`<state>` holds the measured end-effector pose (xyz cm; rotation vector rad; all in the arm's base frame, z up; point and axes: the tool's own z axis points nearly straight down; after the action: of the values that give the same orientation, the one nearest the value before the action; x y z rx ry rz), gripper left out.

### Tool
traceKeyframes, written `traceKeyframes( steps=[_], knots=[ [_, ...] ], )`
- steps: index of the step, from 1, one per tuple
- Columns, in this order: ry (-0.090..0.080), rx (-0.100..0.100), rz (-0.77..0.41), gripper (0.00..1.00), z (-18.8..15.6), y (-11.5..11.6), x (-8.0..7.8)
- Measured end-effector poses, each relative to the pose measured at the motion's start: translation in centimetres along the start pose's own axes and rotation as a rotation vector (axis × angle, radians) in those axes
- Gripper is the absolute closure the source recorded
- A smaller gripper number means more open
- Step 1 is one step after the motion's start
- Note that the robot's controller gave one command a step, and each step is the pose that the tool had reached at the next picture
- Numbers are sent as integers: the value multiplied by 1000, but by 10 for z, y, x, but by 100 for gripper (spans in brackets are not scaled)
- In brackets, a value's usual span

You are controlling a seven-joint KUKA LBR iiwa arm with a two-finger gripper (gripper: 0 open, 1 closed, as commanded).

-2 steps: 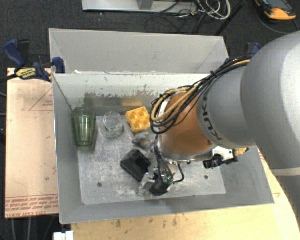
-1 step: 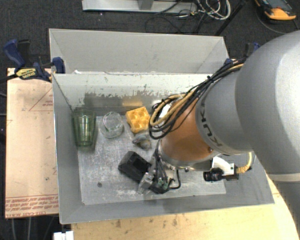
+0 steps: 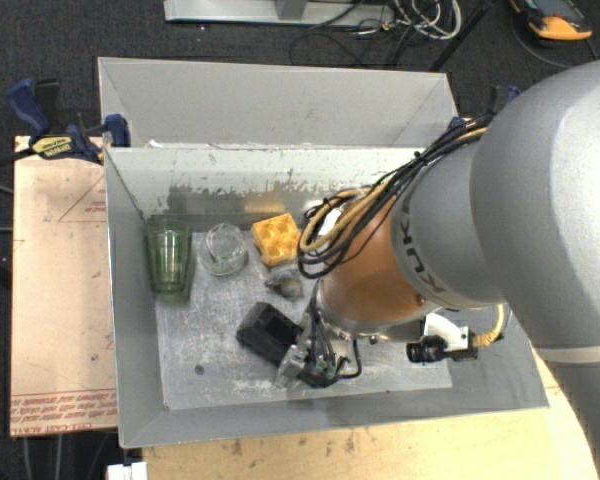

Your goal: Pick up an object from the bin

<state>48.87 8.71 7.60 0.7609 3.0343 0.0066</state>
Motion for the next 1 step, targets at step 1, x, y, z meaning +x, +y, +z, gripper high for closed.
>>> traceKeyframes(
  steps=[1],
  knots=[
    [8,4,-1,100,-4,-1,2]
  ],
)
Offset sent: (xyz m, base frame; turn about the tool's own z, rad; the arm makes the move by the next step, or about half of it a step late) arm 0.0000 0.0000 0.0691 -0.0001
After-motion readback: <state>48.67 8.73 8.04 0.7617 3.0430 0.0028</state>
